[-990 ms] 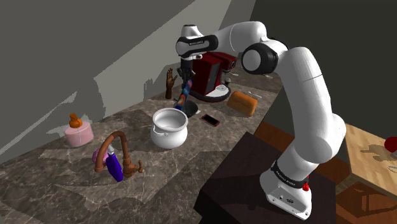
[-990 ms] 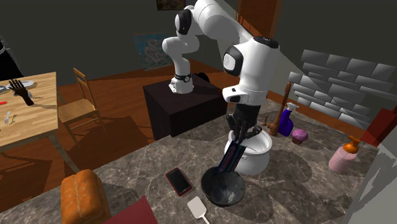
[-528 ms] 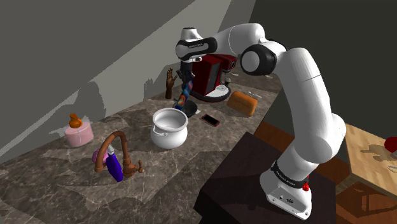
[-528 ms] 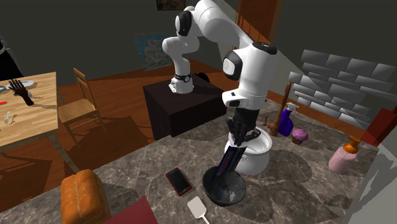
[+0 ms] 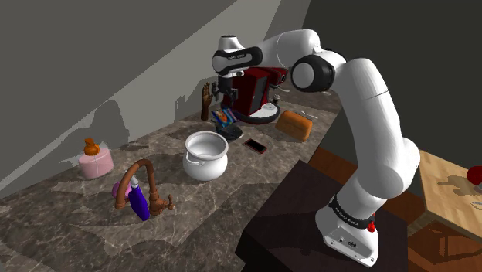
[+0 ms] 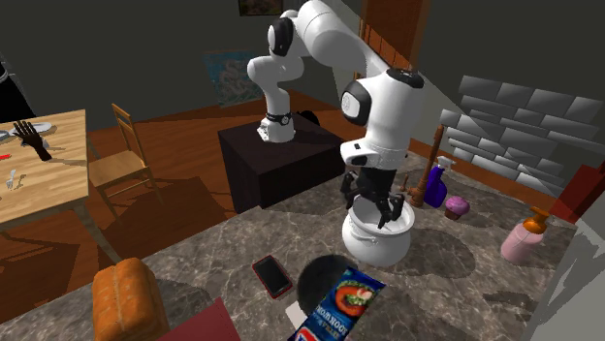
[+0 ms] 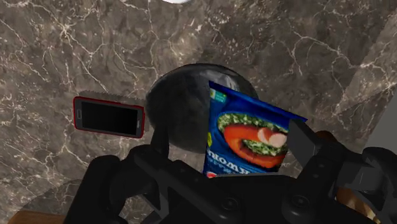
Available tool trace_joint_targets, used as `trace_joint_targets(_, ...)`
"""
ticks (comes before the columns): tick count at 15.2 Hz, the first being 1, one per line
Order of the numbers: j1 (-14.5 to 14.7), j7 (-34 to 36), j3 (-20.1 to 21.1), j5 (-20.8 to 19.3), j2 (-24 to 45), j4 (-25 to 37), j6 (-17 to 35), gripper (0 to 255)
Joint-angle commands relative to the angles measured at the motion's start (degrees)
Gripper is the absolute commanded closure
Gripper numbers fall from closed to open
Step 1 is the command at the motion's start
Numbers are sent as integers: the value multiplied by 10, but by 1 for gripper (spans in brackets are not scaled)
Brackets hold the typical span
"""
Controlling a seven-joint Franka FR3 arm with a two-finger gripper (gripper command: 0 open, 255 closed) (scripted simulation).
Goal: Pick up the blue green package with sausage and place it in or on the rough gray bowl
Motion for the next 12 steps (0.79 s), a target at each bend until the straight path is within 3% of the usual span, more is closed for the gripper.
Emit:
trace_joint_targets(1,0,-1,0,0,-10,3,-13,0)
trace_joint_targets(4,3,-1,0,0,-27,28,-56,0)
trace_joint_targets(12,3,-1,0,0,-27,28,-56,0)
